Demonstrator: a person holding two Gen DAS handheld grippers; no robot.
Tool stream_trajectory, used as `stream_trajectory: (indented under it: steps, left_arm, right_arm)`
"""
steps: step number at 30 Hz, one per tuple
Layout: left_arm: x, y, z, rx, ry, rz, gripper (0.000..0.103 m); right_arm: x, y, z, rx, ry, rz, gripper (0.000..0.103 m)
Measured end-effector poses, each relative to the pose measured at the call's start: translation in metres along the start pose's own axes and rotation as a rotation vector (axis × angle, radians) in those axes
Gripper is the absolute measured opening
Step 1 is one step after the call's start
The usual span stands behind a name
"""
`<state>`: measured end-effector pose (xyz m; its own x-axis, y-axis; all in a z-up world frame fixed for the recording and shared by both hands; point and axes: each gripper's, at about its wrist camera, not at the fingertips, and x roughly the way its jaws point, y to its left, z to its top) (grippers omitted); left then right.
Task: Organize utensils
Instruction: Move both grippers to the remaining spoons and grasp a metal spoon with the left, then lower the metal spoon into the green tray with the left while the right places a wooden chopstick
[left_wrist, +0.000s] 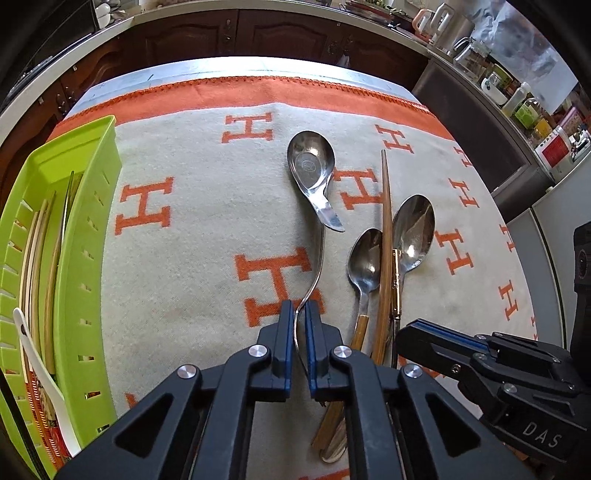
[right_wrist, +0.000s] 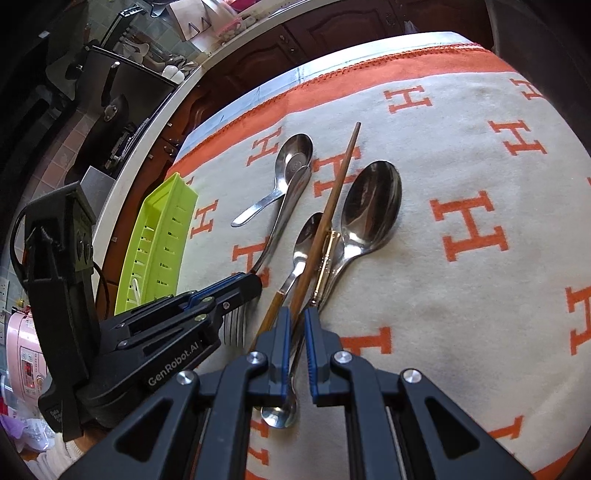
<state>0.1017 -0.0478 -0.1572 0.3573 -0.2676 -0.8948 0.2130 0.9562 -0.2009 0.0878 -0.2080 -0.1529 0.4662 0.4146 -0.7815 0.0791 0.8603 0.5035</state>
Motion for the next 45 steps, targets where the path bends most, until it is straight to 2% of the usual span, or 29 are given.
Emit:
stream_trajectory:
  steps: [10,23,35,45]
  left_arm:
    - [-0.036,0.01,-0.015,-0.012,-0.047,-0.038,0.003]
    - [-0.072,0.022,-0.028,-0.046,-0.093,-0.089,0.003]
    - [-0.094,0.042,-0.035,-0.102,-0.133,-0.077,0.003]
    - [-0.124,0.068,-0.044,-0.171,-0.194,-0.047,0.003]
  right_arm:
    - [0.014,0.007,0.007,0.001,0.016,-0.025,0.008]
    - [0.028,0.006,0.012,0.058,0.046,-0.008,0.01]
    - [0.01,0.007,0.005,0.094,0.01,0.032,0.007]
    - [-0.012,0.043,0.001,0.019,-0.011,0.074,0.007]
